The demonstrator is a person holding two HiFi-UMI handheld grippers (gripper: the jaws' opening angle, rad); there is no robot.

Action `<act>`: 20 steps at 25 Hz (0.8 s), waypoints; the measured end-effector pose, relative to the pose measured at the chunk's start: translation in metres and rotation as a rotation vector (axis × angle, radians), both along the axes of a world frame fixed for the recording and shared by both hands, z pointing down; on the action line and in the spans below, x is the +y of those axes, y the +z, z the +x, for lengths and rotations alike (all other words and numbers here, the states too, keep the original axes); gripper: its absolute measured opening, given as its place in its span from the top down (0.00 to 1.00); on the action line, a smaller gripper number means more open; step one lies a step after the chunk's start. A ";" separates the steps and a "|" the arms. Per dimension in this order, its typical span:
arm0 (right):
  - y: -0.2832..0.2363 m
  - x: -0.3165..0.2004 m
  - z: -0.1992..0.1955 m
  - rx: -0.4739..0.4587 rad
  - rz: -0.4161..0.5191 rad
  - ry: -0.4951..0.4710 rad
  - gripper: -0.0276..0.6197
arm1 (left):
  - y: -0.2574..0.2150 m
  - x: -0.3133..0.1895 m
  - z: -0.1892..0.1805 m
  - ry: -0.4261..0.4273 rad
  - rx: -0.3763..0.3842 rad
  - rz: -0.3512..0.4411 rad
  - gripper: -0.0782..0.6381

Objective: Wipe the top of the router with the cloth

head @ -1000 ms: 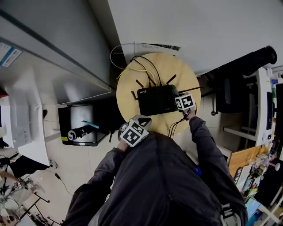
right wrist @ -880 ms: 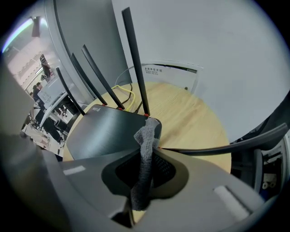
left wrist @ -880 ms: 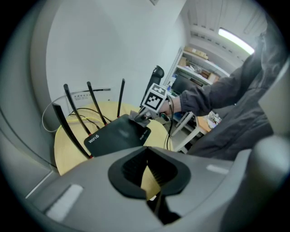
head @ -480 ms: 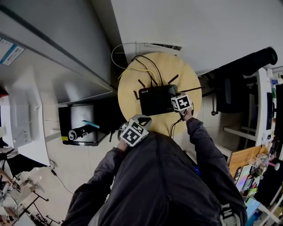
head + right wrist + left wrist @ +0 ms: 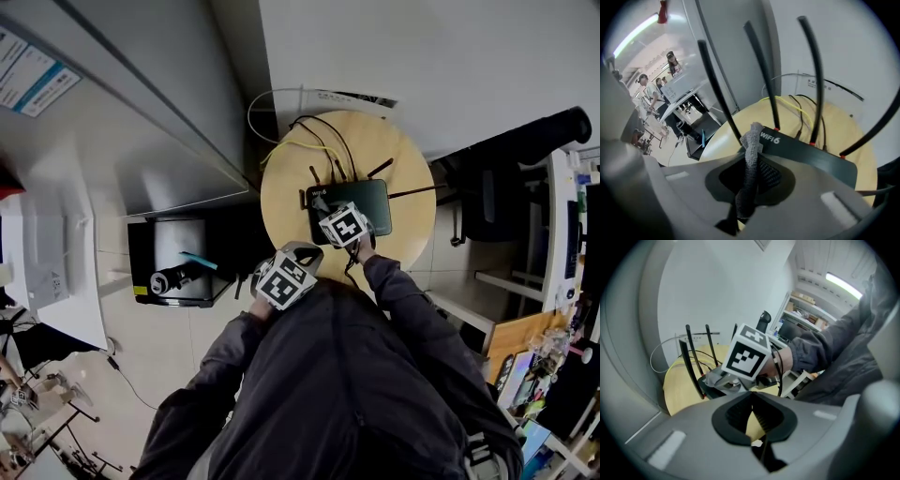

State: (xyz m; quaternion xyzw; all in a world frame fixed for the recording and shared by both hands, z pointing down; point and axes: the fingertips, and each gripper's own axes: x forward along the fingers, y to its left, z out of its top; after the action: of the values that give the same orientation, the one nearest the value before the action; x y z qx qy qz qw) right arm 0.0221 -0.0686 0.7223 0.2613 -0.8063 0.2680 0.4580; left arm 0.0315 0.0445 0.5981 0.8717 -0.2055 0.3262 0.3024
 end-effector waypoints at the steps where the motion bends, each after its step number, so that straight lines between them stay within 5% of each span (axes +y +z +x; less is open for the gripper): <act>1: 0.004 0.004 -0.008 0.003 -0.008 -0.015 0.91 | 0.000 0.000 -0.003 -0.004 0.000 -0.001 0.89; 20: 0.013 0.009 0.000 0.015 -0.034 -0.002 0.91 | 0.003 -0.003 -0.006 0.010 0.010 -0.004 0.89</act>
State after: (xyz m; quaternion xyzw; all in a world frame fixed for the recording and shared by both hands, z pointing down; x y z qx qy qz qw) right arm 0.0226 -0.0598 0.7349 0.2547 -0.7985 0.2793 0.4686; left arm 0.0252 0.0418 0.6011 0.8737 -0.1992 0.3237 0.3035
